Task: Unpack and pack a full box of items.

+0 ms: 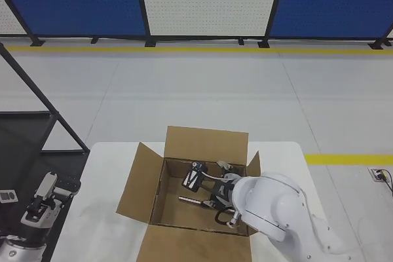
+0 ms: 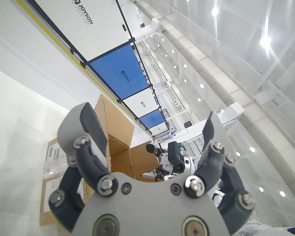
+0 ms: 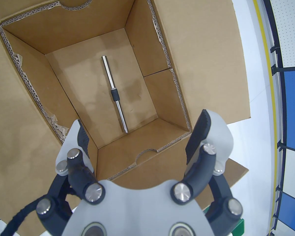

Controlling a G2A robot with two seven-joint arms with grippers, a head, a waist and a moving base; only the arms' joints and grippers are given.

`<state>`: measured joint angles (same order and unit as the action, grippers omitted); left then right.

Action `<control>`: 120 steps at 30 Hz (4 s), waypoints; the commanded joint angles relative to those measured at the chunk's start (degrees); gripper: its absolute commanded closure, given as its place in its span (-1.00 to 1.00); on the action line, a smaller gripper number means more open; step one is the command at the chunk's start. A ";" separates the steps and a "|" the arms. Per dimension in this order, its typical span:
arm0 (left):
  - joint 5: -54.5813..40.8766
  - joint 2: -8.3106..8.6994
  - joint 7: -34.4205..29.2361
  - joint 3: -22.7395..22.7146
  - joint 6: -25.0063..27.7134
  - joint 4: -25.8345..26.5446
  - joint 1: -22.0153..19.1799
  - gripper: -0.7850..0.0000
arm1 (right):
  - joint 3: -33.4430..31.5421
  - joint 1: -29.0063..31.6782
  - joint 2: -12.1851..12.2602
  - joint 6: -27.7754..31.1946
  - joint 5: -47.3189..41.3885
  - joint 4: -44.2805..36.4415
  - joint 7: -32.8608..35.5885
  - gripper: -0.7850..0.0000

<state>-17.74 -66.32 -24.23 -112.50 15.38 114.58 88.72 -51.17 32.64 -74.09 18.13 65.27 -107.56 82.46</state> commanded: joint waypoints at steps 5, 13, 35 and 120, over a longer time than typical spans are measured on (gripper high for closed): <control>0.00 0.00 0.00 0.00 0.00 0.00 0.00 -1.00 | 0.02 0.30 0.01 0.03 -0.16 0.07 -0.48 -1.00; 0.00 0.00 0.00 0.00 0.00 0.00 0.00 -1.00 | -8.34 6.11 1.65 2.76 -1.40 -8.53 -7.95 -1.00; 0.00 0.00 0.00 0.00 0.00 0.00 0.00 -1.00 | -52.35 34.38 6.34 7.03 -15.42 -27.09 -18.16 -1.00; 0.00 0.00 0.00 0.00 0.00 0.00 0.00 -1.00 | -60.33 52.02 13.22 22.13 -18.56 14.46 -30.51 -0.95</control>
<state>-17.74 -66.32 -24.23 -112.50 15.38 114.58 88.72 -111.61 84.59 -60.93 40.25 46.78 -93.01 51.98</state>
